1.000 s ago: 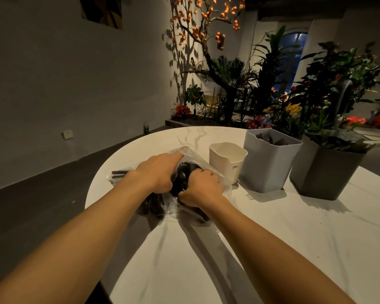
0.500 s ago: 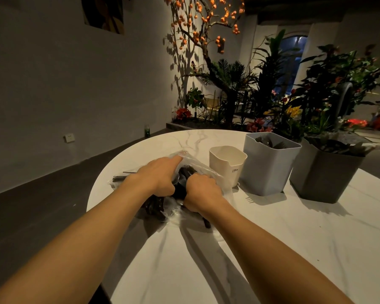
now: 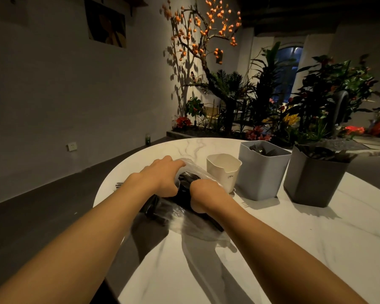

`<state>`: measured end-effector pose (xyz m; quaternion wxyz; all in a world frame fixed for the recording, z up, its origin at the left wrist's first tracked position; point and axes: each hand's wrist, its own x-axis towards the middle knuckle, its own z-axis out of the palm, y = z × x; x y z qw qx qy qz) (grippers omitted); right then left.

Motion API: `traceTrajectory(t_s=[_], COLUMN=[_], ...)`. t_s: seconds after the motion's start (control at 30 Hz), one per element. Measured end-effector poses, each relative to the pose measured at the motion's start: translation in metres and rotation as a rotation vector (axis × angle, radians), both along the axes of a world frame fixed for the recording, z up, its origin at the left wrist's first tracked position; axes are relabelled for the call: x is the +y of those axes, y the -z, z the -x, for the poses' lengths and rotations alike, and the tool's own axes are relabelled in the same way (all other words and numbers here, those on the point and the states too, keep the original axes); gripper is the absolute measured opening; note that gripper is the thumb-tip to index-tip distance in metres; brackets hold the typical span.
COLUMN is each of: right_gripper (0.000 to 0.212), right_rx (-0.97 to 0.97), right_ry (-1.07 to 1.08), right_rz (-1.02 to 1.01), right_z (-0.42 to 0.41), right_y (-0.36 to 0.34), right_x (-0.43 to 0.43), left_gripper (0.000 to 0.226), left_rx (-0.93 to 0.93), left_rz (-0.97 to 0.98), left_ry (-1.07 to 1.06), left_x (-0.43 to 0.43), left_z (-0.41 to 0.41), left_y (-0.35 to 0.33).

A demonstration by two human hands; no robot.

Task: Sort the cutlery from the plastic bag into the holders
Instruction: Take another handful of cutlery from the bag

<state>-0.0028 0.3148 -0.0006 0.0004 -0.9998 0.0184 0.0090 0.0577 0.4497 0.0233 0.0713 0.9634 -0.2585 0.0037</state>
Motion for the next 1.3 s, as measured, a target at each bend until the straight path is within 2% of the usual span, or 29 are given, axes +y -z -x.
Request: traceTrajectory(t_s=[0.17,0.3,0.57,0.7,0.93,1.07,1.3], right_gripper=[0.006,0.026,0.042,0.049,0.041,0.039,0.039], right_rx=[0.124,0.167,0.109,0.112,0.178,0.218,0.294], right_ry=[0.029,0.017,0.088,0.089,0.087,0.069,0.027], right_rz=[-0.057,-0.077,-0.251,-0.281,-0.273,-0.226,-0.275], right_z=[0.003,0.012,0.021,0.023,0.033,0.044,0.075], right_y=[-0.007,-0.005,0.014,0.019,0.009,0.000,-0.014], right_x=[-0.006,-0.014,-0.032,-0.038,-0.046,-0.054,-0.074], left_gripper=[0.079,0.073,0.053,0.052,0.025,0.022,0.019], left_rx=[0.023,0.024,0.052,0.048,0.044,0.016,-0.013], left_rz=[-0.031,-0.050,-0.068,-0.083,-0.024,0.051,0.203], left_ry=[-0.016,-0.008,0.036,0.036,0.041,0.081,0.130], left_x=[-0.003,-0.003,-0.004,0.000,0.007,0.007,-0.002], left_z=[0.013,0.023,0.037,0.040,0.048,0.054,0.068], left_y=[-0.009,-0.012,-0.013,-0.016,-0.023,-0.027,-0.039])
